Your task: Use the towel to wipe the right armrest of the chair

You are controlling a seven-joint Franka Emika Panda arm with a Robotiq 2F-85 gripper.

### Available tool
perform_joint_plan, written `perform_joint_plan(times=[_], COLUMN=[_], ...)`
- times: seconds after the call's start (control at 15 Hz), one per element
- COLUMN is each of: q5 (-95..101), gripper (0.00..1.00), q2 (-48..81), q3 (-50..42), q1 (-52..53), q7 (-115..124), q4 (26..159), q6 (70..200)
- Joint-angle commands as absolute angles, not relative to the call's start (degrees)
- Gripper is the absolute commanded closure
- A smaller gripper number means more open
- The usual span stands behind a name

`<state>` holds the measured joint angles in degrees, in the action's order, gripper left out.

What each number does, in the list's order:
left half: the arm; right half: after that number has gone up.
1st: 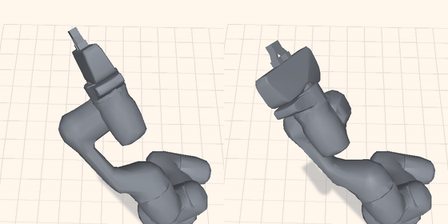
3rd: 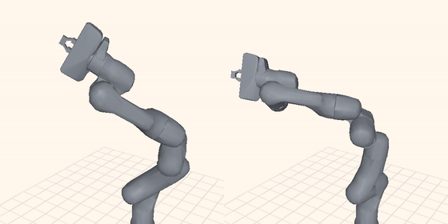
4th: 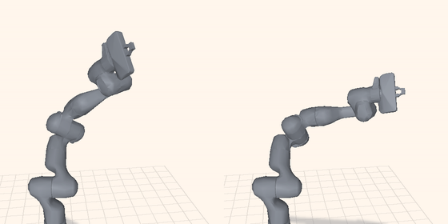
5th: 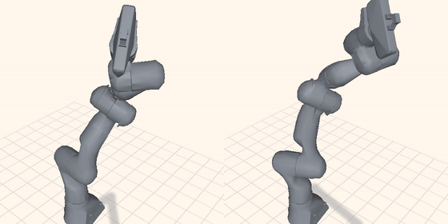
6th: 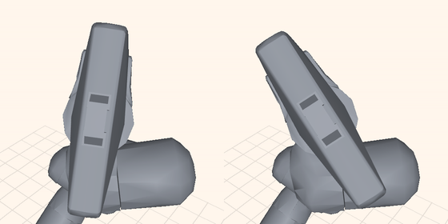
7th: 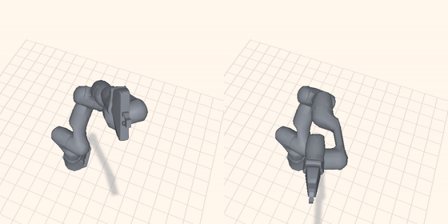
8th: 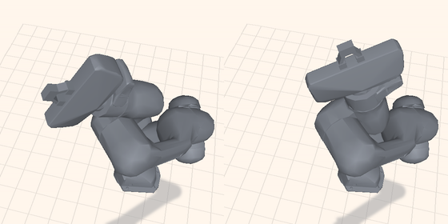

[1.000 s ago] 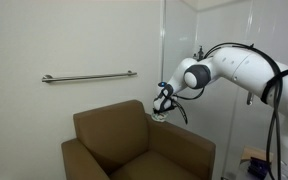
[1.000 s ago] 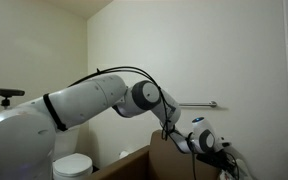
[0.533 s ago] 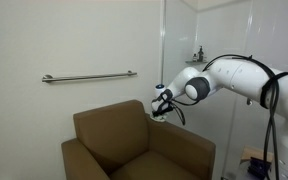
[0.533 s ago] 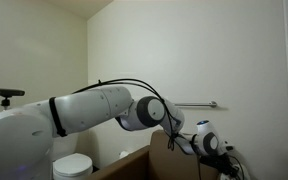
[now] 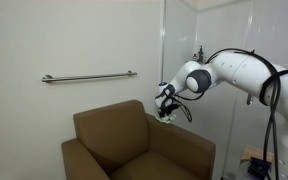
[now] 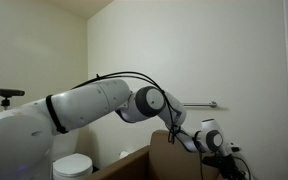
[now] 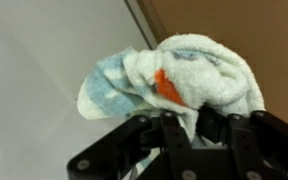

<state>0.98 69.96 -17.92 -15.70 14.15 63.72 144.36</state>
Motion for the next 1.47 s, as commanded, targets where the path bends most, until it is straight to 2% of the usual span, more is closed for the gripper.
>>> perform_joint_plan(times=[0.0, 0.13, 0.4, 0.67, 0.87, 1.2, 1.4], q5=[0.1, -0.4, 0.2, -0.1, -1.4, -2.6, -1.2], gripper=[0.92, 0.92, 0.92, 0.92, 0.92, 0.92, 0.92], q2=[61.3, 57.9, 54.1, 59.0, 67.2, 82.6, 87.7], q3=[-17.8, -16.8, -15.1, -16.9, -19.8, -26.7, -28.5], q1=[-14.6, -14.8, -12.9, -8.9, -6.9, -6.2, -7.7], q7=[14.2, 13.2, 13.1, 15.9, 20.2, 27.9, 29.9], q4=[77.5, 82.5, 87.8, 78.6, 66.9, 51.7, 47.2], q6=[141.9, 143.1, 157.7, 167.9, 172.2, 165.0, 158.3])
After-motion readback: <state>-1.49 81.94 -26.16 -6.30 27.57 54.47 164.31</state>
